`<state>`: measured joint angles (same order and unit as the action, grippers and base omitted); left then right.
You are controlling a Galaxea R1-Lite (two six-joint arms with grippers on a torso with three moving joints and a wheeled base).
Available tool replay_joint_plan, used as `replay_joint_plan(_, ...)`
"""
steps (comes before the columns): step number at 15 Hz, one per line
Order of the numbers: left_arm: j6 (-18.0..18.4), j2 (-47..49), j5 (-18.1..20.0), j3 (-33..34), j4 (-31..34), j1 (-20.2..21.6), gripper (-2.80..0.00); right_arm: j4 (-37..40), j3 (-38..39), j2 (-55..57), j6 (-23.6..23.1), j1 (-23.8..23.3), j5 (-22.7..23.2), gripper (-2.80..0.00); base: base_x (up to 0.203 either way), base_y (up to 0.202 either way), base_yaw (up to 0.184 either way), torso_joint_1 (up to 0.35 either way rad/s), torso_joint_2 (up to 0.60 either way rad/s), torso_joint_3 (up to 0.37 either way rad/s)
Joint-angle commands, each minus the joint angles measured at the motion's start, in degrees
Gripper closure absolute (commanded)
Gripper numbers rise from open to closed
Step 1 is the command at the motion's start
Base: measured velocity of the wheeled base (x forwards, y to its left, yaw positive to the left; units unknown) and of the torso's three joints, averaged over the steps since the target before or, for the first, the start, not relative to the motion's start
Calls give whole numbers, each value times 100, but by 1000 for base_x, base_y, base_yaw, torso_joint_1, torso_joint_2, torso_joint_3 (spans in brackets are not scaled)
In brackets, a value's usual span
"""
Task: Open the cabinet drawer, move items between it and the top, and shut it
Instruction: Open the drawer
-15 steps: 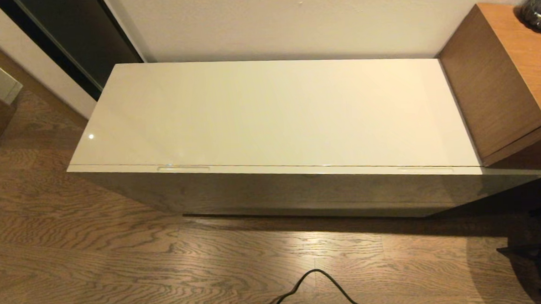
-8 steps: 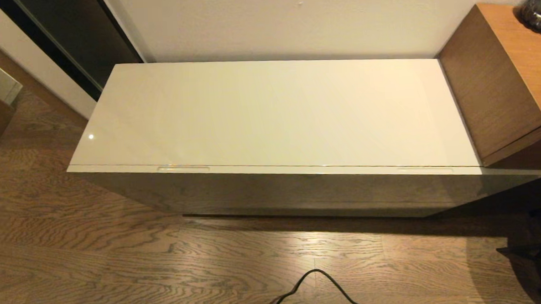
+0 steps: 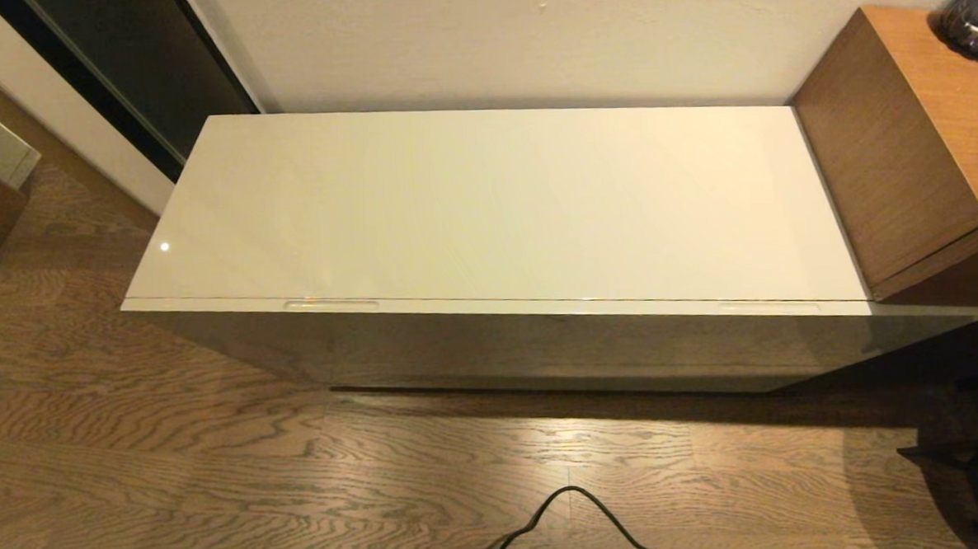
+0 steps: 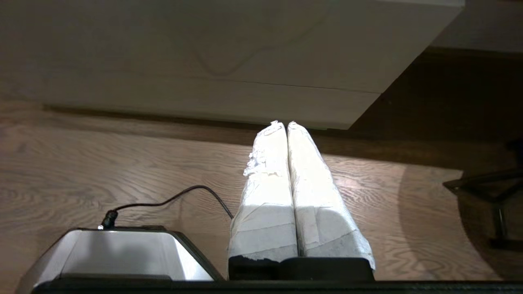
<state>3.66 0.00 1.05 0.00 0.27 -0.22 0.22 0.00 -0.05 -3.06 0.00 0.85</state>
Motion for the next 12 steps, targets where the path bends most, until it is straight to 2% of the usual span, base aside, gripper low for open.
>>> replay_joint_plan(1,3,0,1,0,0,4,0,-5,0,12,-14,-1,3,0,0,0,0,0,0,0)
replay_joint_plan(12,3,0,1,0,0,4,0,-13,9,5,104,0,-50,0,0,0,0,0,0,0)
